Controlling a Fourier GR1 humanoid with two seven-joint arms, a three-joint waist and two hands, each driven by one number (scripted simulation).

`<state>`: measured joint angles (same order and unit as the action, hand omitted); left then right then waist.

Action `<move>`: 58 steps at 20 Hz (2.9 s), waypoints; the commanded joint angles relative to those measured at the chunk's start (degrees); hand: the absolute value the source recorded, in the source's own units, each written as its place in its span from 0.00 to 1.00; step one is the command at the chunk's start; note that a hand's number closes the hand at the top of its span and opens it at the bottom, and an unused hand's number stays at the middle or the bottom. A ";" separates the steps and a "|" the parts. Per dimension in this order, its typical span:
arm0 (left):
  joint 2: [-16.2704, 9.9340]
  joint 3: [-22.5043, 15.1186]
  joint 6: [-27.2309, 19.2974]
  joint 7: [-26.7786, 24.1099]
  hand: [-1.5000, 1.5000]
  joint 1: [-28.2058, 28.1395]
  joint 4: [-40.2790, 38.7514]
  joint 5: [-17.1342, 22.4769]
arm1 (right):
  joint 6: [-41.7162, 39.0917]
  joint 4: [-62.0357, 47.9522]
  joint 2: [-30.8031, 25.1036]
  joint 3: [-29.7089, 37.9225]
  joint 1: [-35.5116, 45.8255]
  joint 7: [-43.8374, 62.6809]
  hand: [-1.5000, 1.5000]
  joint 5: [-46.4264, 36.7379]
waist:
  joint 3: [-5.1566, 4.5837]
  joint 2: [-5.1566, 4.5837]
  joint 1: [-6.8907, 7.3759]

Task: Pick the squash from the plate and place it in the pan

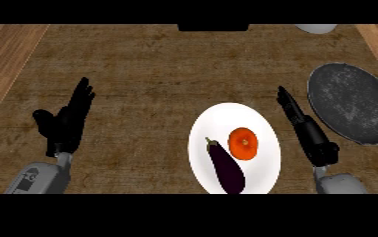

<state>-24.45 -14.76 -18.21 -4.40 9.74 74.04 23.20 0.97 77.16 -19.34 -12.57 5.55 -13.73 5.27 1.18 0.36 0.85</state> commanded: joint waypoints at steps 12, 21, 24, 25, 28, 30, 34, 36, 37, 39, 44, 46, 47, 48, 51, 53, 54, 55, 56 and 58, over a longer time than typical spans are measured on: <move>-1.24 0.67 -0.43 0.84 0.50 4.70 4.95 -2.59 | -27.49 -9.76 -12.98 -1.48 14.34 -31.64 0.00 -3.81 | -0.95 -0.63 0.35; -1.54 1.55 -1.27 4.09 0.50 7.39 6.10 -4.24 | -34.22 -9.61 -28.04 -1.94 25.14 -33.28 0.00 -10.05 | -1.16 -0.43 -0.24; -1.56 2.50 0.31 2.60 0.50 6.54 4.69 -3.85 | -34.37 -9.11 -30.09 -4.10 30.16 -31.17 0.00 -13.53 | -1.20 -0.57 0.29; -1.36 2.72 0.87 1.93 0.50 4.94 5.50 -3.49 | -36.50 -9.56 -31.79 -3.84 30.97 -29.59 0.00 -13.11 | -1.21 -0.48 0.24; -0.08 2.27 -0.02 3.58 0.50 7.63 3.99 -5.33 | -38.57 -6.68 -28.42 -5.09 35.37 -22.53 0.00 -11.76 | -1.22 -0.44 -0.16; -0.64 4.68 2.50 1.42 0.50 6.20 3.09 -4.33 | -36.66 -5.65 -26.33 -4.24 36.08 -21.59 0.00 -12.58 | -1.21 -0.45 -0.21; -0.93 6.66 3.80 2.28 0.50 7.51 2.44 -4.83 | -35.79 -0.89 -25.64 -3.27 35.94 -19.80 0.00 -13.95 | -1.21 -0.42 -0.67; 0.13 6.47 3.66 -0.15 0.50 5.40 0.79 -5.45 | -38.16 6.89 -22.86 -4.23 36.65 -7.80 0.00 -9.56 | -1.28 -0.19 -1.19; 0.29 4.85 2.80 2.56 0.50 1.97 7.29 -6.06 | -38.80 1.90 -23.15 -4.06 35.38 -14.56 0.00 -11.85 | -1.19 -0.29 -0.34; -0.71 5.76 2.30 5.00 0.50 3.21 9.55 -6.11 | -42.36 4.05 -24.52 -4.66 34.25 -13.36 0.00 -10.74 | -1.19 -0.23 -0.45; 0.66 6.92 2.56 5.50 0.50 6.06 5.00 -7.36 | -42.87 14.01 -19.80 -6.74 29.84 -7.11 0.00 -8.29 | -1.20 -0.20 -1.30; 1.92 6.40 1.77 5.95 0.50 4.46 8.36 -9.13 | -42.63 14.96 -19.60 -6.05 28.00 -7.62 0.00 -12.22 | -1.17 -0.25 -0.89; -0.41 6.65 3.34 7.50 0.50 1.16 13.27 -7.84 | -40.13 19.12 -18.47 -7.84 25.69 -2.97 0.00 -13.08 | -1.17 -0.08 -0.81; 4.00 6.29 1.45 4.17 0.50 5.28 5.49 -10.09 | -41.98 19.48 -19.63 -6.66 24.98 -3.06 0.00 -13.66 | -1.19 -0.27 -1.28; 2.08 8.48 4.98 4.06 0.50 2.98 6.88 -9.31 | -43.40 18.92 -19.17 -5.52 22.59 -2.53 0.00 -16.30 | -1.18 -0.33 -0.95; 3.86 7.40 2.67 7.51 0.50 4.73 9.22 -11.32 | -43.58 20.37 -16.73 -5.16 22.61 0.95 0.00 -17.58 | -1.18 -0.28 -0.95; 3.80 7.81 2.92 8.47 0.50 4.00 10.22 -11.22 | -46.40 21.52 -16.44 -3.03 24.84 4.45 0.00 -15.05 | -1.19 -0.25 -0.88; 4.77 8.68 4.10 3.47 0.50 2.06 7.83 -11.78 | -44.04 17.09 -15.62 -3.60 22.97 -2.32 0.00 -20.48 | -1.18 -0.37 -0.71; 3.08 9.52 4.54 8.61 0.50 4.74 9.92 -11.24 | -43.52 21.32 -15.58 -3.81 20.08 0.26 0.00 -20.75 | -1.17 -0.30 -0.92; 3.25 9.46 5.07 7.59 0.50 4.17 9.21 -10.94 | -38.61 13.42 -11.30 -8.43 23.29 -0.01 0.00 -28.08 | -1.17 -0.46 -0.40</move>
<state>-20.86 -6.59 -14.48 2.32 13.18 83.46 12.27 -40.86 93.87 -34.32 -18.44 29.21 -14.33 -15.84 0.00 0.03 0.19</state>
